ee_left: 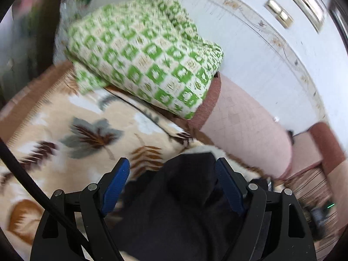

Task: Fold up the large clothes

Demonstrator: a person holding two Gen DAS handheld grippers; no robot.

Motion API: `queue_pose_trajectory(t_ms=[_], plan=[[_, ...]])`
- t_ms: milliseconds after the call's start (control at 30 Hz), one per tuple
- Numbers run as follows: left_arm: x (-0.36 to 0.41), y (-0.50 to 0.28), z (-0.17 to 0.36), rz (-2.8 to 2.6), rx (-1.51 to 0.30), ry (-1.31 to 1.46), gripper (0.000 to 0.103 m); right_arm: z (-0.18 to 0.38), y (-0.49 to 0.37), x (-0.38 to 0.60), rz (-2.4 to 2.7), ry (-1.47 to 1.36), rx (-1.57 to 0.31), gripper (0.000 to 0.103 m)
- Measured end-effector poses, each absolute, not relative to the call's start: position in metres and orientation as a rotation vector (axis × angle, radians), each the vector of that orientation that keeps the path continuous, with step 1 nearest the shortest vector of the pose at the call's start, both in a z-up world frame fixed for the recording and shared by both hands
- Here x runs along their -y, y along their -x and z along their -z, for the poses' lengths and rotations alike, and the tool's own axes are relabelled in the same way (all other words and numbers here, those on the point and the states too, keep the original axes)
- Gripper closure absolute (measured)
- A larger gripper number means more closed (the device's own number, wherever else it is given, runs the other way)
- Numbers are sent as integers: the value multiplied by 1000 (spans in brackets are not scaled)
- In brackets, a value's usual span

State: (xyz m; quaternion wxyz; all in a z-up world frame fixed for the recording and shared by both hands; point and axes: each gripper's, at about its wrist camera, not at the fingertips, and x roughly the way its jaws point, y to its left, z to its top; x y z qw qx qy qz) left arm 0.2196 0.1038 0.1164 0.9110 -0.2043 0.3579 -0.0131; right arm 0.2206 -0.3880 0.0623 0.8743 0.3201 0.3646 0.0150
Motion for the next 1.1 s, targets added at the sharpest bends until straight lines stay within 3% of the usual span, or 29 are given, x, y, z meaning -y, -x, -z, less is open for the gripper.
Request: queue_pose_trajectory(t_ms=[200, 267, 367, 667, 1100], plan=[[-86, -129, -117, -93, -677, 233, 20, -114, -161, 336, -109, -465, -724, 12], [-83, -96, -102, -92, -659, 258, 18, -118, -144, 312, -151, -408, -723, 37], [-76, -79, -78, -55, -681, 289, 18, -108, -135, 279, -194, -376, -760, 62], [-49, -99, -57, -23, -693, 139, 18, -58, -196, 221, -137, -262, -867, 64], [-50, -144, -52, -12, -719, 93, 18, 18, -251, 237, -87, -298, -985, 69]])
